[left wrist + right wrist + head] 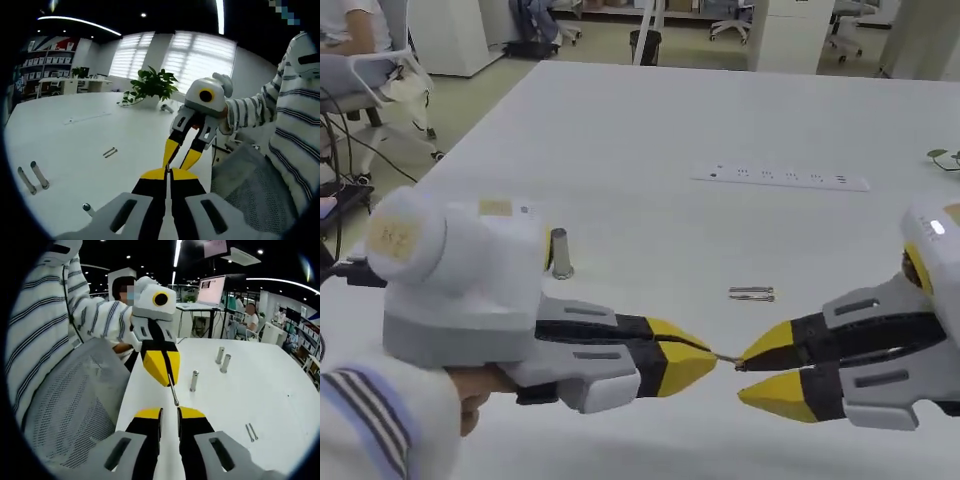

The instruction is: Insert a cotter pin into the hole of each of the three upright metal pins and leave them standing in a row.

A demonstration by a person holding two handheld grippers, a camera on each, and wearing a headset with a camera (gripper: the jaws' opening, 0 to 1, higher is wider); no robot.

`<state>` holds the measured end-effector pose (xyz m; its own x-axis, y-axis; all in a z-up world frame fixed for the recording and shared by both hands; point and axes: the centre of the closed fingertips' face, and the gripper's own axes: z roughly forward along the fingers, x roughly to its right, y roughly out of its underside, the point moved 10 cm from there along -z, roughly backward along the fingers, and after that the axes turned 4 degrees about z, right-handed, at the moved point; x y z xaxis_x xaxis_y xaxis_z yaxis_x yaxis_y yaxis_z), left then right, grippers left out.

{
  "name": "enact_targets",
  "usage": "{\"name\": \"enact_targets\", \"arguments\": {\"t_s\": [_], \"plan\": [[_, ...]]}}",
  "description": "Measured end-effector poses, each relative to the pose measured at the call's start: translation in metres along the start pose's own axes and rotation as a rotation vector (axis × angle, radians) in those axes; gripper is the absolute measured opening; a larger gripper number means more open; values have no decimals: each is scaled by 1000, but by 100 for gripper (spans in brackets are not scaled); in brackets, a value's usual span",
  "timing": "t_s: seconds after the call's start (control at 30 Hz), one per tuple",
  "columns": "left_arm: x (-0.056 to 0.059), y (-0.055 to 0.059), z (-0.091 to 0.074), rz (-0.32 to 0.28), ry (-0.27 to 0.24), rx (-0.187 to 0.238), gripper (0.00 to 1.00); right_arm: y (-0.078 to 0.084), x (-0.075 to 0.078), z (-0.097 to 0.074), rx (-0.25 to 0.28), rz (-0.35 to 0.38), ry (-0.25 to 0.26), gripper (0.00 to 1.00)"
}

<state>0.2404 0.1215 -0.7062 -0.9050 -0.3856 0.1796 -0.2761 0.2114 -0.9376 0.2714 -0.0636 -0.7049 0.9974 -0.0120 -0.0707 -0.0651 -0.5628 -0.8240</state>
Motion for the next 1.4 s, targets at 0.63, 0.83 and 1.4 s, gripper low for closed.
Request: {"name": "enact_targets", "arguments": {"t_s": [0.63,0.83,1.4], "plan": [[7,6,5,56,84,-38,0,1,-11,10,-10,3,-48,5],[7,10,4,67,91,-66,0,1,-12,10,-21,-3,-57,5],[4,18,2,17,74,-84,1,0,-13,15,-50,10,-63,3]]}}
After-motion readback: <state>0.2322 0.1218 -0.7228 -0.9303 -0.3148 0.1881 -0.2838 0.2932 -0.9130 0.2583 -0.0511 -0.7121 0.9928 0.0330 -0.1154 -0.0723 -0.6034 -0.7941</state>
